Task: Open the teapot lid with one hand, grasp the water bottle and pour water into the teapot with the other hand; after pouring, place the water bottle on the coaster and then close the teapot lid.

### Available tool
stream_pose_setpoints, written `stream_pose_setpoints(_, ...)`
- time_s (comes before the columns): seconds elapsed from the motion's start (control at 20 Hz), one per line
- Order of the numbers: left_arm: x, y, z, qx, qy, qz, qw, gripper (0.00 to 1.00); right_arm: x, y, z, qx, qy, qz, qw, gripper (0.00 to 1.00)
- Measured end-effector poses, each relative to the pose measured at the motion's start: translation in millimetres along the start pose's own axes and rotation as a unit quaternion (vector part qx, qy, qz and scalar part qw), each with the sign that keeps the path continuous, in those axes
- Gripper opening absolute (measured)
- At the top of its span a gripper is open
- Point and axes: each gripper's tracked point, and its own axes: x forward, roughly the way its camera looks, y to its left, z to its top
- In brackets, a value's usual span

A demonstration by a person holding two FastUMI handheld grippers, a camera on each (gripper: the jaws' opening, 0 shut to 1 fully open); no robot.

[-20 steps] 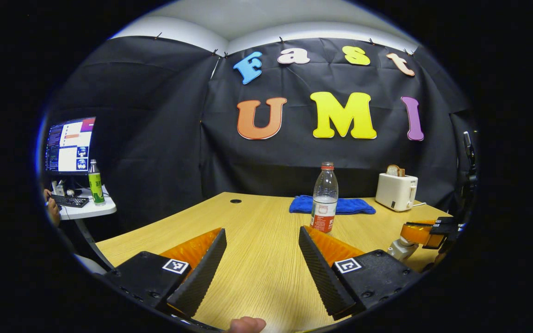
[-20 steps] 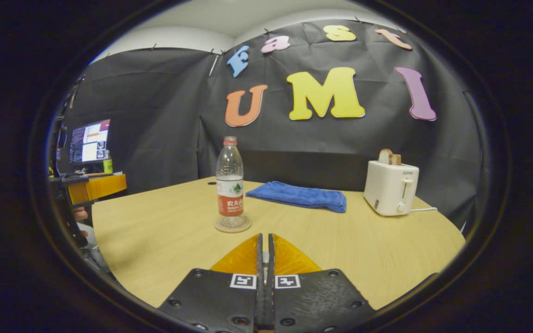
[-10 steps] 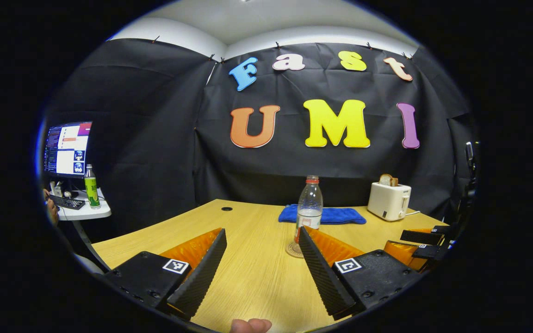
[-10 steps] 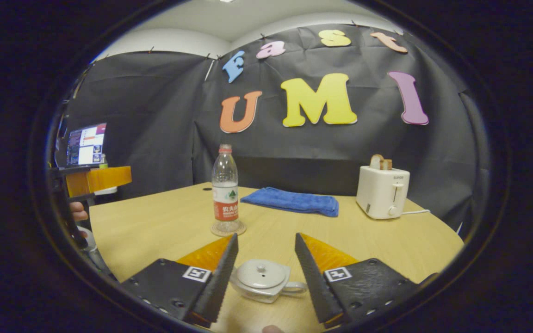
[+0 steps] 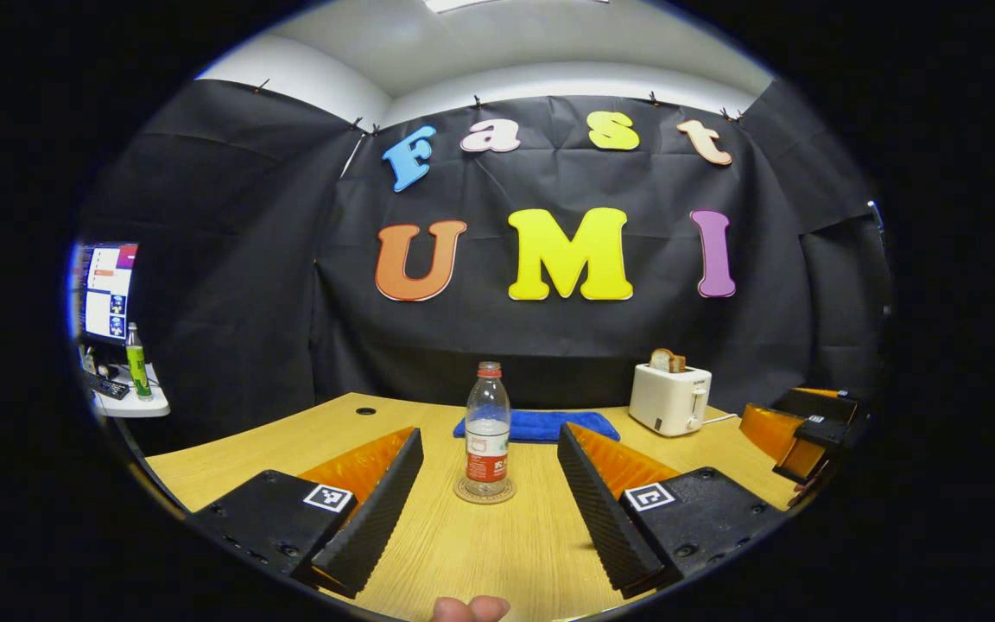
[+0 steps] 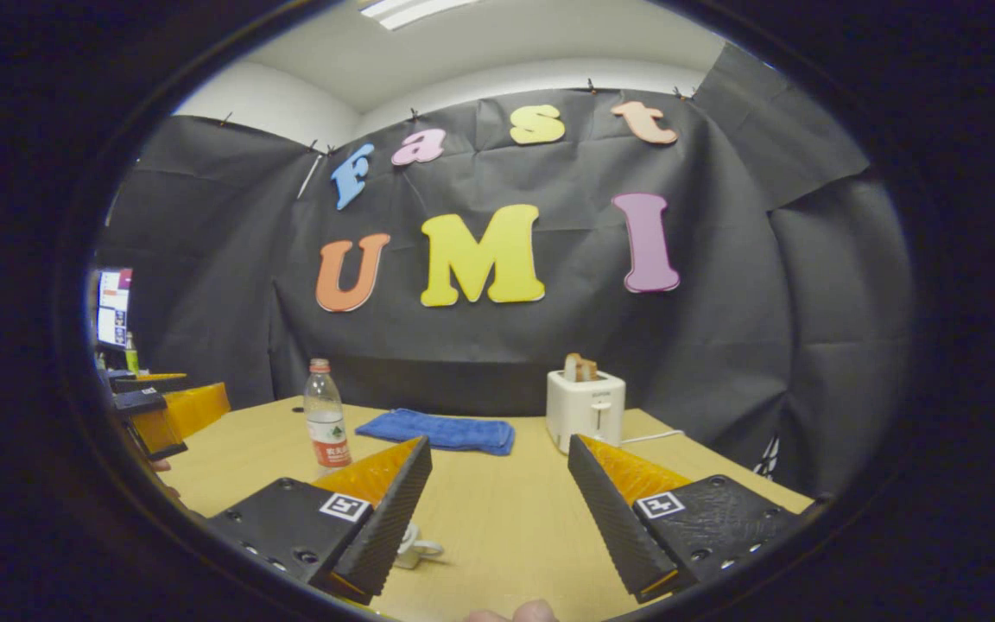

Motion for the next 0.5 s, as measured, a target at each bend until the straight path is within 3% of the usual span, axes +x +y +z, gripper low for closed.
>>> stream_pose_setpoints(0.1,-3,-6,0,0.017,0.000,0.000,1.000,0.98,-13,-13,7,-0.001,-0.007,-0.021,1.000,0.92)
stream_pose_setpoints(0.2,-7,-12,3,0.025,-0.006,0.002,1.000,0.98,-23,-16,7,-0.004,-0.010,-0.027,1.000,0.96)
stream_pose_setpoints(0.5,-17,-25,8,0.040,-0.013,-0.007,0.999,0.98,-28,-15,-1,-0.014,0.002,-0.027,1.000,0.92)
